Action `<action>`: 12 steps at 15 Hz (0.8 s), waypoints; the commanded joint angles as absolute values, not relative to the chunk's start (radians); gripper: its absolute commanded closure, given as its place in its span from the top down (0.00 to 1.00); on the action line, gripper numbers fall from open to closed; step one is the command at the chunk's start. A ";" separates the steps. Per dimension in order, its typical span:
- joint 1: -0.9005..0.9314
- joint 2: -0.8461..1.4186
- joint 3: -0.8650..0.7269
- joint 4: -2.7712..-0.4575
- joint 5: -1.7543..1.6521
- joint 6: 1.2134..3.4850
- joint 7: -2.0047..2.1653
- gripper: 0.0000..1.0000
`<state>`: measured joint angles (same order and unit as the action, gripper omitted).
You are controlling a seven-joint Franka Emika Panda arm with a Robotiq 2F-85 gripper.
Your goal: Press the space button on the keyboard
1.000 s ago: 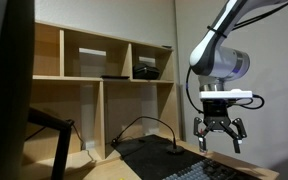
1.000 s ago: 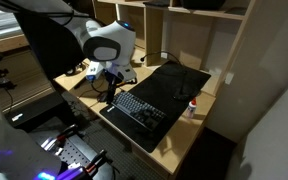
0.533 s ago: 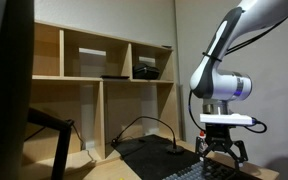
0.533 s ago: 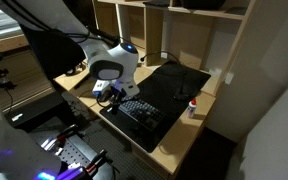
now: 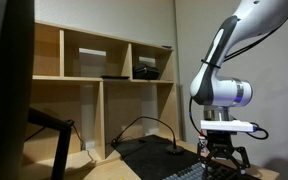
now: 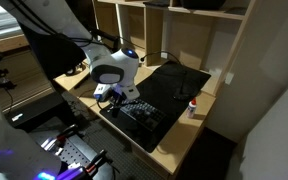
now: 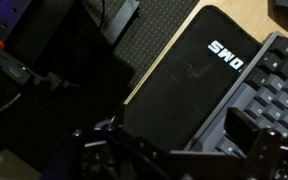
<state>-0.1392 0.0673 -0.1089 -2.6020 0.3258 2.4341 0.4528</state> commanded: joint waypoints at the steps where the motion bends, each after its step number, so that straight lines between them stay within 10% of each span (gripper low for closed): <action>1: -0.131 0.187 -0.111 -2.583 0.389 2.521 0.429 1.00; 12: -0.122 0.225 -0.033 -2.671 0.603 2.775 0.354 1.00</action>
